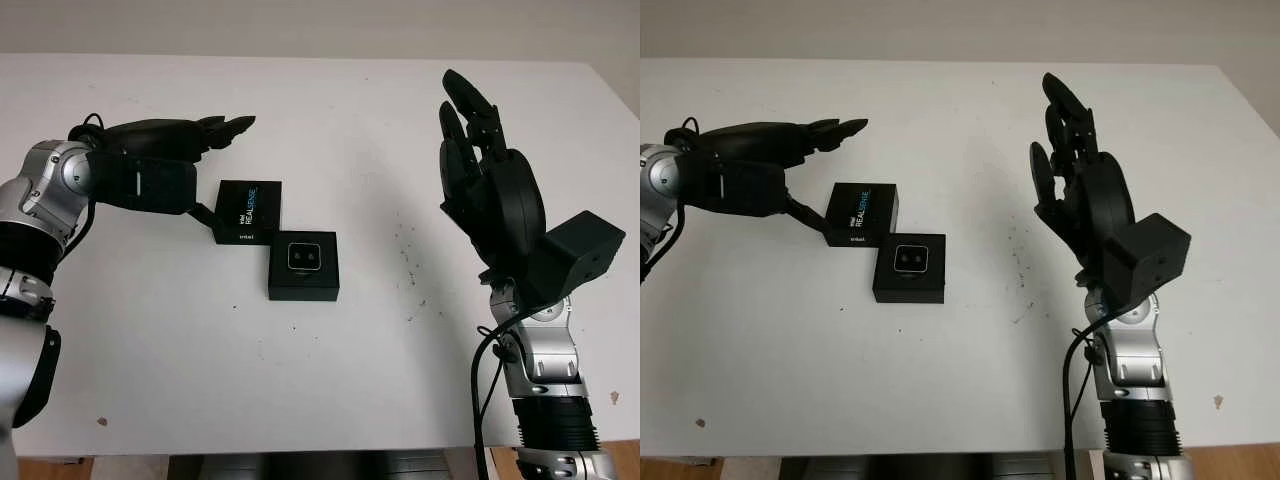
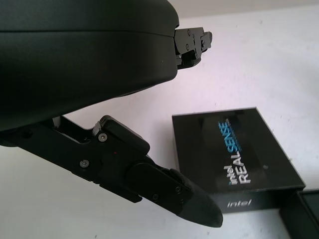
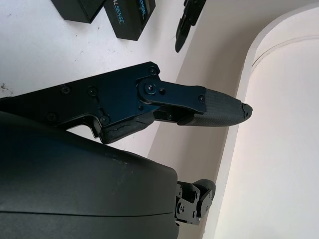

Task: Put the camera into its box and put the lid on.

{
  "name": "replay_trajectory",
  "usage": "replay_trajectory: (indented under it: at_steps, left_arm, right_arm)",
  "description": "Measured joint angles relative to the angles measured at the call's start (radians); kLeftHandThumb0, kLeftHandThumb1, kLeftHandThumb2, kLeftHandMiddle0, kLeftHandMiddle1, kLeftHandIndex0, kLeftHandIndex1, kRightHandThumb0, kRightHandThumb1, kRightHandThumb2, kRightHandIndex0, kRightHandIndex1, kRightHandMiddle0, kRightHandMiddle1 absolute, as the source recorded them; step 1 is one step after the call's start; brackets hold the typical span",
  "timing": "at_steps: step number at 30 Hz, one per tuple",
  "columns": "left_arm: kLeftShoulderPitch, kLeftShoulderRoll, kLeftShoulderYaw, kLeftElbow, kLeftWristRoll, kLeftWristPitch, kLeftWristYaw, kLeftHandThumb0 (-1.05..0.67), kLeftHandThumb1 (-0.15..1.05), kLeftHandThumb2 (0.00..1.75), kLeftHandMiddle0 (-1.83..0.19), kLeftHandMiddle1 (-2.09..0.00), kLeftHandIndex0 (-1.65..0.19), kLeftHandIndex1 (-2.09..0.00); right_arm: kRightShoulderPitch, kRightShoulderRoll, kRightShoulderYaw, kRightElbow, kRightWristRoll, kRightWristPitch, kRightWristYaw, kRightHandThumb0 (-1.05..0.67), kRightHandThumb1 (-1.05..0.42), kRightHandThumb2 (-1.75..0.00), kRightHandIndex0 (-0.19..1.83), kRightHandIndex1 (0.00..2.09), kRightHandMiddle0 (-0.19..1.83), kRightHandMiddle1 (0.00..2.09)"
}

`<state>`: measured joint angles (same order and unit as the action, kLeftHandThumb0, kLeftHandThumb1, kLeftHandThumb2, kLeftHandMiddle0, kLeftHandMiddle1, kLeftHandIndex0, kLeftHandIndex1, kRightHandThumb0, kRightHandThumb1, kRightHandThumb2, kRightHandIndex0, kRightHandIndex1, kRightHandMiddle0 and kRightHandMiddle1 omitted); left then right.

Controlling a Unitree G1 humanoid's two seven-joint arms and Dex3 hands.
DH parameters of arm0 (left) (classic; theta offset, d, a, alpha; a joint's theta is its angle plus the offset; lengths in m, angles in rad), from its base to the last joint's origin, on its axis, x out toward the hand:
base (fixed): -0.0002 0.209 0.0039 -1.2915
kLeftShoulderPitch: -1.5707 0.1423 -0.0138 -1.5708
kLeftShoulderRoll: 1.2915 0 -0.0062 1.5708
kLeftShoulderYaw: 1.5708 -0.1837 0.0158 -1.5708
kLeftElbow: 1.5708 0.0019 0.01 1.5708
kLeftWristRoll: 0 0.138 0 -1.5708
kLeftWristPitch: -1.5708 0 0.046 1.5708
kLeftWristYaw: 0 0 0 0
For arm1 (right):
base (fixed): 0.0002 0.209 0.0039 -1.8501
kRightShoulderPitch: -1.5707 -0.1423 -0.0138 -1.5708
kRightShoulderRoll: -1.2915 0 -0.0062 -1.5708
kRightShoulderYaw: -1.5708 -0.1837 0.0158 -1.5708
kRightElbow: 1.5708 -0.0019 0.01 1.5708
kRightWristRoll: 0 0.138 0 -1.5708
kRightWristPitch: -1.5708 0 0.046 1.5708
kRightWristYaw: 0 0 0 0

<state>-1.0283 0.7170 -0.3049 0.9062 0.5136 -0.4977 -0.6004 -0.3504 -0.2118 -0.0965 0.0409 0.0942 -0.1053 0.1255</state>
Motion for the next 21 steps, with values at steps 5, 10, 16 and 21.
replay_trajectory:
  at_steps: [5, 10, 16, 21]
  left_arm:
    - [0.026, 0.008, 0.001, -0.003, -0.019, -0.002, -0.004, -0.74, 0.85, 0.06, 0.19, 0.0, 0.19, 0.0]
    - [0.03, 0.014, -0.001, 0.014, -0.004, -0.014, 0.046, -0.75, 0.87, 0.06, 0.19, 0.0, 0.19, 0.0]
    - [0.036, 0.007, -0.013, 0.058, 0.008, -0.014, 0.088, -0.7, 0.86, 0.05, 0.19, -0.02, 0.19, -0.01]
    - [0.045, -0.014, -0.015, 0.103, 0.004, -0.029, 0.169, -0.67, 0.84, 0.05, 0.14, -0.06, 0.15, -0.04]
  right_arm:
    - [0.0, 0.005, 0.001, 0.0, -0.003, 0.009, -0.001, -0.68, -1.05, -0.56, -0.01, 0.07, -0.19, 0.55]
    - [0.001, 0.006, 0.002, 0.0, -0.006, 0.012, 0.0, -0.66, -1.05, -0.56, 0.0, 0.07, -0.19, 0.58]
    - [0.004, 0.006, 0.002, -0.001, -0.013, 0.012, 0.004, -0.67, -1.05, -0.57, 0.0, 0.07, -0.19, 0.57]
    - [0.014, 0.007, 0.001, -0.005, -0.012, 0.012, 0.005, -0.66, -1.05, -0.57, 0.0, 0.07, -0.19, 0.56]
